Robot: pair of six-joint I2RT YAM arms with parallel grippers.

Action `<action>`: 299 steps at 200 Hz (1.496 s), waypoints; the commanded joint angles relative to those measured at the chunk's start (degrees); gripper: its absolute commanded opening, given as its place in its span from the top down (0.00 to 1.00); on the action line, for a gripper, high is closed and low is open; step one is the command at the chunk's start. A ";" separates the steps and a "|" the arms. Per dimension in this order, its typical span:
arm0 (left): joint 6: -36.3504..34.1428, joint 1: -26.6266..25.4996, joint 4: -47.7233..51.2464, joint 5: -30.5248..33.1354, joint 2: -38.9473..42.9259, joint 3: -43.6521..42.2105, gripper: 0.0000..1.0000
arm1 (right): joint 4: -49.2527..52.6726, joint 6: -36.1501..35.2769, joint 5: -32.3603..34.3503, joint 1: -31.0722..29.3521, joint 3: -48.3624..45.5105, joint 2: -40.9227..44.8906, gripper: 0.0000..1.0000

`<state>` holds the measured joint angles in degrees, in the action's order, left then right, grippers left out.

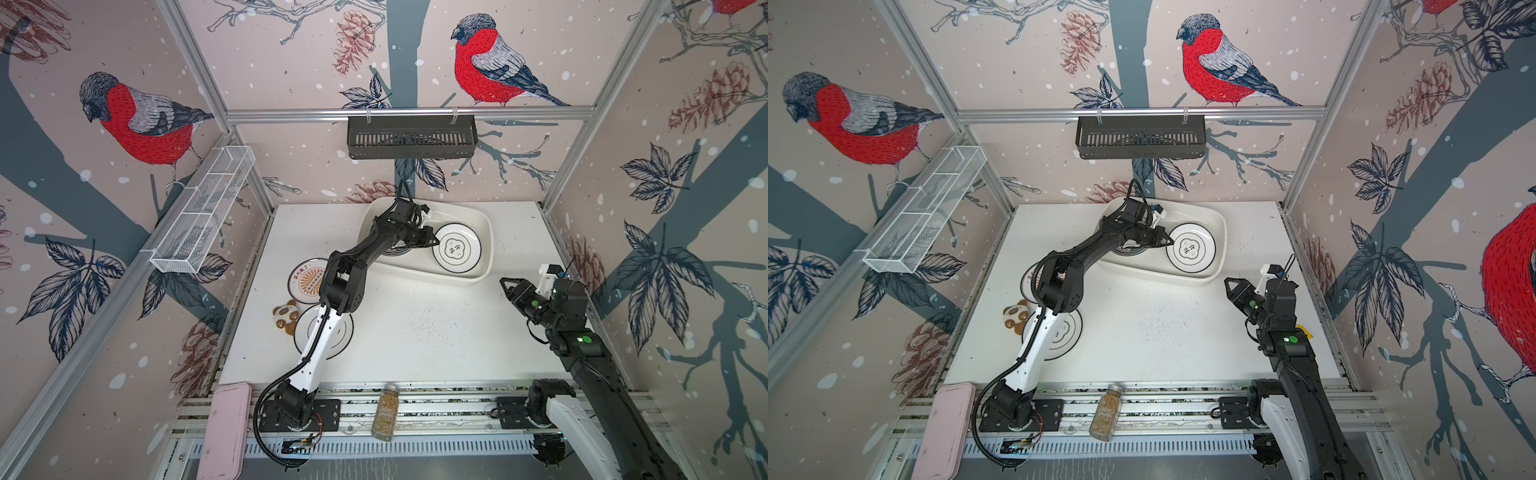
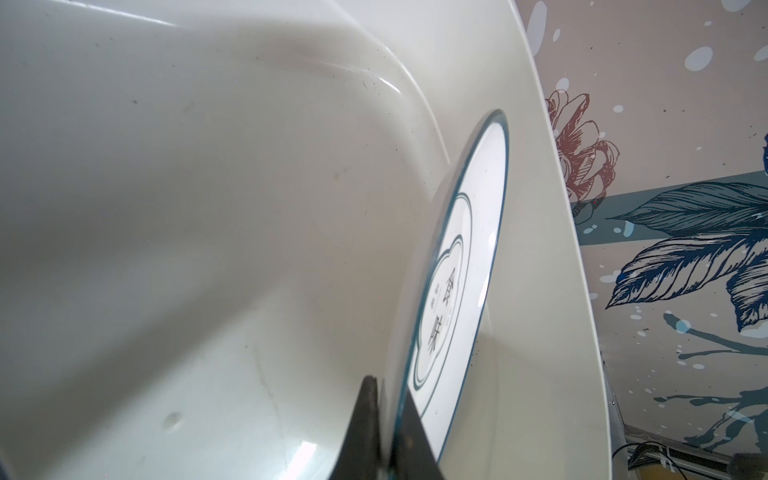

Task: Place the plates into the plastic bin on the countertop
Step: 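Lower the held plate into the bin with the left gripper, then lay the plate flat in the bin and open the left gripper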

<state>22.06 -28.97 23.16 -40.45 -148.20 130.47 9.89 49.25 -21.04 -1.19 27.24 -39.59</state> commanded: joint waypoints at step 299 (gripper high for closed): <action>-0.56 -0.41 -0.47 -0.81 -0.87 -1.17 0.73 | -4.47 0.76 -1.11 0.42 -2.13 -0.28 0.51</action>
<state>22.09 -29.15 23.35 -40.86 -149.08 129.56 7.29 49.56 -21.63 -0.73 25.06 -40.03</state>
